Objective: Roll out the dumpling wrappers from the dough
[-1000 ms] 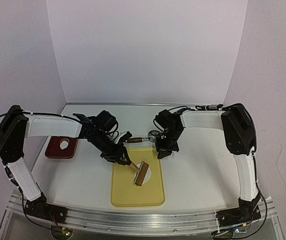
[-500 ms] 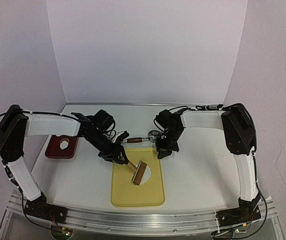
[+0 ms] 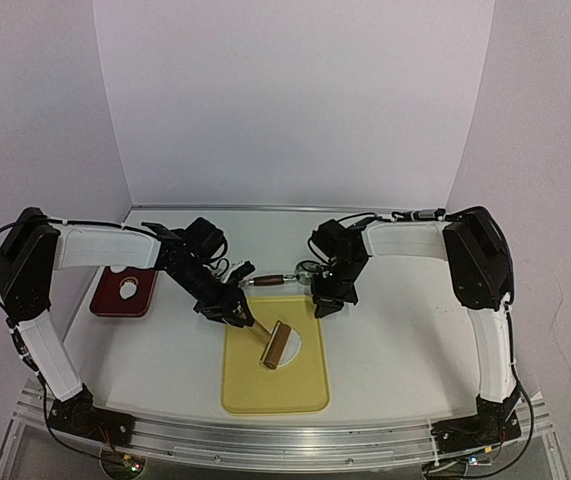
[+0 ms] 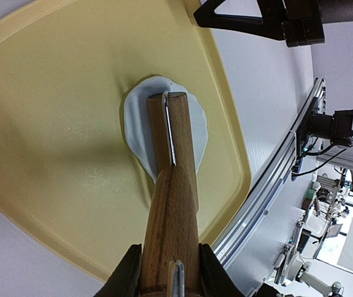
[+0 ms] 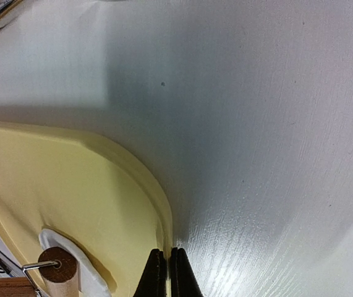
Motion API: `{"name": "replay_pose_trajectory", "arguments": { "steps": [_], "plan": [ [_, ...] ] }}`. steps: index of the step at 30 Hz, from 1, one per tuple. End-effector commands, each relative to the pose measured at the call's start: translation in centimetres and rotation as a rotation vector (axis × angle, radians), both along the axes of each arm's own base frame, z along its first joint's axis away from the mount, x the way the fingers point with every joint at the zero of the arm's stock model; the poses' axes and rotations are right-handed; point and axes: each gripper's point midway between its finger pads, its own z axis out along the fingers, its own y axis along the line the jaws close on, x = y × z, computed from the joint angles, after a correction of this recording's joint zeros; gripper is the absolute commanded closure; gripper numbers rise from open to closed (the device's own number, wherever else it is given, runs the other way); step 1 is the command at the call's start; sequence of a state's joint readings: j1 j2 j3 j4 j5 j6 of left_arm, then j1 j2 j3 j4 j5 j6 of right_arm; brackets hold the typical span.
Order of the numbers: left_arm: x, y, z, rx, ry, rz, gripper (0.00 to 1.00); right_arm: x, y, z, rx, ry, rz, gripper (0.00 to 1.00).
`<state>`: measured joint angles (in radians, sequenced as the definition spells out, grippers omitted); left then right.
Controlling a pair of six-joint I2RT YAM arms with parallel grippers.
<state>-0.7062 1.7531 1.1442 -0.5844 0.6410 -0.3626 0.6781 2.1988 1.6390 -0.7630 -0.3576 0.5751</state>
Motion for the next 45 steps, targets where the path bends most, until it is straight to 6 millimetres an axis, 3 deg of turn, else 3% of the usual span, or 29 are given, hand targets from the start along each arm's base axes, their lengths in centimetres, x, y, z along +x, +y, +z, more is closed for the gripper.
{"name": "replay_pose_trajectory", "arguments": {
  "steps": [1,45],
  "plan": [
    [-2.9,11.9,-8.7,0.608,0.149,0.127,1.0,1.2,-2.6,-0.1,-0.071,-0.039,-0.041,1.0],
    [-2.7,14.0,-8.3,0.612,0.143,0.163,1.0,0.9,-3.1,0.1,-0.08,-0.038,-0.056,1.0]
  ]
}}
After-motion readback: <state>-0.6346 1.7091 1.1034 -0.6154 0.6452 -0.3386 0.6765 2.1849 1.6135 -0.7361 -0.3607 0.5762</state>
